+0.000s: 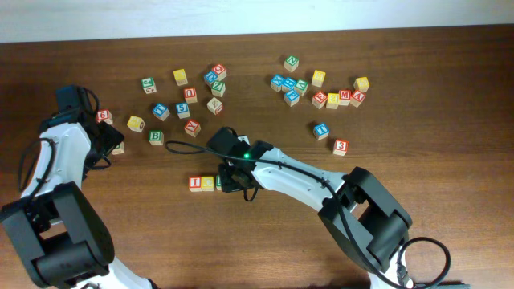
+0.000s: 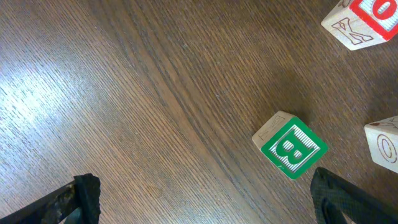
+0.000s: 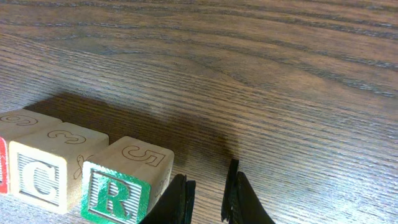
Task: Spell out ICRA
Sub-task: 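Push the green R block left against the yellow C with right gripper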
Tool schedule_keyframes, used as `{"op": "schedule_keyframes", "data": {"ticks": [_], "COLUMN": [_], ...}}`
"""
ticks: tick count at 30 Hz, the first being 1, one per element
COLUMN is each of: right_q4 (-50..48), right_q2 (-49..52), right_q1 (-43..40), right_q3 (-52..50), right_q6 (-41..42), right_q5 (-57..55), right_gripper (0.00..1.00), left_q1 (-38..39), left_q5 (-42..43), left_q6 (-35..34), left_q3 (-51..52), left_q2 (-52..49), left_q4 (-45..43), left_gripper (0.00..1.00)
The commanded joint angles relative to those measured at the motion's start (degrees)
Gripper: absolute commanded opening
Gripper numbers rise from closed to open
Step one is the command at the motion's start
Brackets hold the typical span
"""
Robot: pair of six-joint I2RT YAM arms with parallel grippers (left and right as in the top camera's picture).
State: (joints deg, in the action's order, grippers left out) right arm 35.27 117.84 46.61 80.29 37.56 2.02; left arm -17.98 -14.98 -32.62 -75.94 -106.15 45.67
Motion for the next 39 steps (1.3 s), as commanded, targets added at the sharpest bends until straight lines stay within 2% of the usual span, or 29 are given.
{"op": "schedule_keyframes", "data": {"ticks": [1, 19, 25, 39], "right_q4": [-0.9, -3.19, 0.52, -2.75], "right_q2": [0.72, 0.72, 0.72, 0.72], "right_q1": [0.26, 0.26, 0.26, 0.31], "right_q3": [-0.7, -0.7, -0.7, -0.7], "right_q6": [0.39, 0.24, 0.24, 0.48], "right_q5": [-1.18, 1.2, 1.22, 3.85], "right_gripper": [0.12, 0.12, 0.12, 0.12], "left_q1": [-0.09, -0.09, -0.09, -0.09], "left_q5": [-0.22, -0.22, -0.22, -0.22], "left_q6": [-0.15, -0.15, -0.15, -0.15], "left_q3": [0.22, 0.22, 0.22, 0.22], "left_q2": [1.27, 1.27, 1.27, 1.27], "left_q4": [0.04, 0.04, 0.04, 0.04], "left_gripper": [1.0, 0.99, 1.0, 0.99]}}
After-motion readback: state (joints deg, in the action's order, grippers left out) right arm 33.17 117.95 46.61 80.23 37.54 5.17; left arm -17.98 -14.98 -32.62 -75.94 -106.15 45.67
